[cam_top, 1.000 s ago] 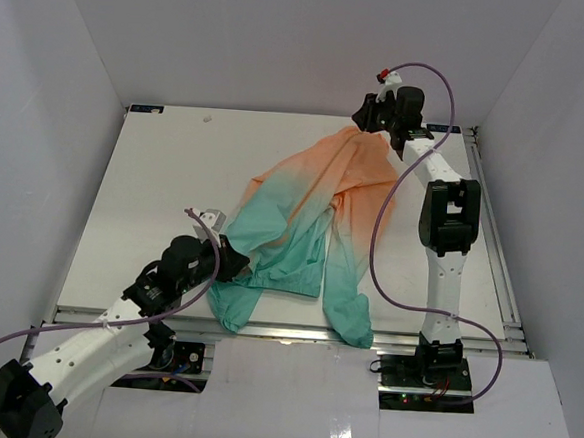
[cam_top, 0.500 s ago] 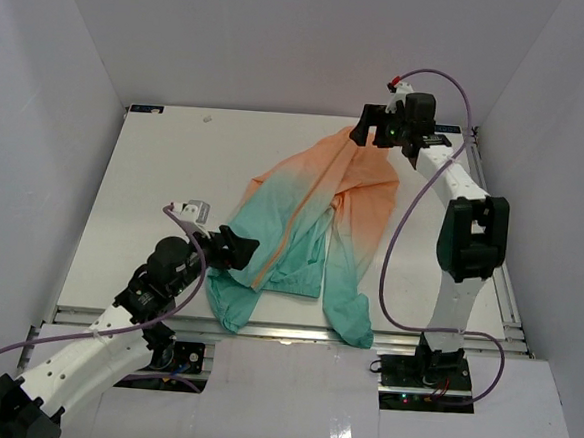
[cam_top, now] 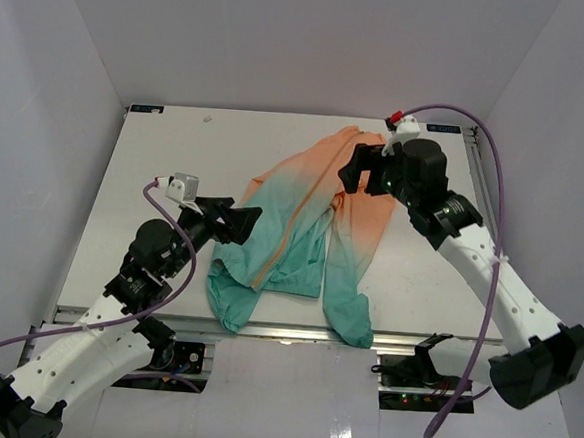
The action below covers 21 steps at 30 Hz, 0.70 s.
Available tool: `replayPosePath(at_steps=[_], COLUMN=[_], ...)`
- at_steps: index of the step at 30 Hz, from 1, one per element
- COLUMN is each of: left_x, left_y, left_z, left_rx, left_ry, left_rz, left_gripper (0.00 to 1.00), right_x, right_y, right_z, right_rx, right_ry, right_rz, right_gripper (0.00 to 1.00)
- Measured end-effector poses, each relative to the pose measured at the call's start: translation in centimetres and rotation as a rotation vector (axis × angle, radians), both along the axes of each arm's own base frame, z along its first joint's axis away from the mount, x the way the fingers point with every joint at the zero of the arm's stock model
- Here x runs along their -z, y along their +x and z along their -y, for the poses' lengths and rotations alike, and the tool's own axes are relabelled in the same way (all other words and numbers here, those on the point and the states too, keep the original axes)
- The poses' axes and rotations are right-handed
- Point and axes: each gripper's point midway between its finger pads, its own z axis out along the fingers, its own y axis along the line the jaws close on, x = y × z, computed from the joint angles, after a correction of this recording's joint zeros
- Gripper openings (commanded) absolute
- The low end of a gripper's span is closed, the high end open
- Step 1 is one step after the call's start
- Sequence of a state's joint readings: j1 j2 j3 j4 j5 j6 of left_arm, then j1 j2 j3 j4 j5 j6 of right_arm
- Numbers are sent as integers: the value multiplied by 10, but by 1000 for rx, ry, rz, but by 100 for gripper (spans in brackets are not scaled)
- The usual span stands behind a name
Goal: Zip up the jacket
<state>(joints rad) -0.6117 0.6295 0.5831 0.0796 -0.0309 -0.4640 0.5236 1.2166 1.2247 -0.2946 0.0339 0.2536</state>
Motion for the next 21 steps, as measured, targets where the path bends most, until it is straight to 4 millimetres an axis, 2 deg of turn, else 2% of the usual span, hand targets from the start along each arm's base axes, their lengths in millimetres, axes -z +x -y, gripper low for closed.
replayPosePath(at_steps=[5,7,11,15,21], left_x=[-4,-3,8,12,11], left_y=[-8,-11,-16,-17,-20], left_z=[3,3,7,11,15], left_rx=[38,54,85,110,134], left_ry=[-7,-16,-16,-8,-12], left_rz=[34,52,58,49,62], left_gripper=[98,98,98,98,98], right_x=[2,-4,-3,-4,8], right_y=[-59,-76,-102,-116,-118], right_z=[19,30,53,68,76], right_rx=[-13,-9,17,43,71], right_ry=[38,69,100,116,97], right_rz=[39,86,149,185,172], right_gripper=[90,90,90,90,90])
